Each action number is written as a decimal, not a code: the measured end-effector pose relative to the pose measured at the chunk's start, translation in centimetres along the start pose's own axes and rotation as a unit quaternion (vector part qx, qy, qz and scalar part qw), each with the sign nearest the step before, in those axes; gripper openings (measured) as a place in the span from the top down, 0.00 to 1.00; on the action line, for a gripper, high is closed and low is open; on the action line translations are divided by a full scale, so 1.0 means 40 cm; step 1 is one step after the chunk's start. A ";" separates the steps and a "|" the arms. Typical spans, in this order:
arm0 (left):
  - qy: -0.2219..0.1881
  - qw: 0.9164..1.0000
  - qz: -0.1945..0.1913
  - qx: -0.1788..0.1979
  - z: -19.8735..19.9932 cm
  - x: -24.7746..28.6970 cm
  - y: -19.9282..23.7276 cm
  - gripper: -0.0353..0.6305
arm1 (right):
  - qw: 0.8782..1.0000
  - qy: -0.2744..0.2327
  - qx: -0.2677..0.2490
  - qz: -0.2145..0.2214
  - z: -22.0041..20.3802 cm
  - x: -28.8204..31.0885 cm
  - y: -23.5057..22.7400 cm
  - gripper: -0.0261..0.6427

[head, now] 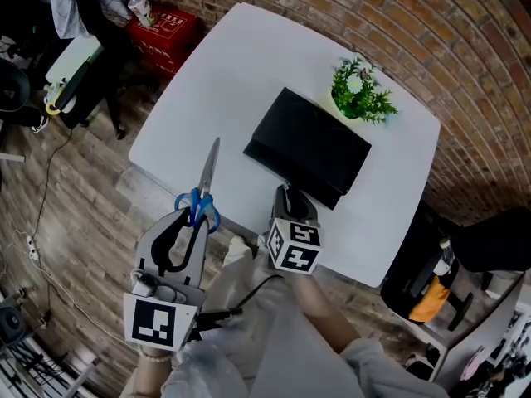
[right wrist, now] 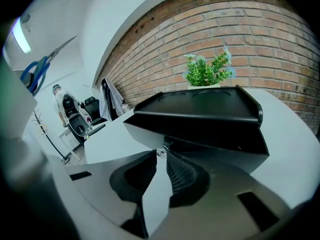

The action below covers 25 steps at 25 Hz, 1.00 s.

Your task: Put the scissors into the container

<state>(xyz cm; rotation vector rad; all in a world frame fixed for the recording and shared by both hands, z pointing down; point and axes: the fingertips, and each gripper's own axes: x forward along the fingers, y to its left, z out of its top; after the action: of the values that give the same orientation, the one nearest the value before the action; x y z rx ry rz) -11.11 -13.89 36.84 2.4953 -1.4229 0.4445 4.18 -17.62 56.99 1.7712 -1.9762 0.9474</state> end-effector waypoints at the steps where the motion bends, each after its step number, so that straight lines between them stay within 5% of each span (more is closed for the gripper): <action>1: -0.001 1.000 -0.001 0.000 0.000 -0.003 -0.001 0.80 | 1.000 0.003 -0.001 0.003 -0.009 -0.007 0.007 0.83; 25: -0.016 1.000 -0.009 0.001 -0.008 -0.065 0.000 0.81 | 0.998 0.037 0.000 0.056 -0.135 -0.096 0.099 0.83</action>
<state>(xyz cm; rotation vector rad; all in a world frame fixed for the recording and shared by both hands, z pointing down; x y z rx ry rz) -12.42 -11.72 36.15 2.5249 -1.4117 0.4048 0.02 -11.12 57.45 1.6156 -2.0478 1.0333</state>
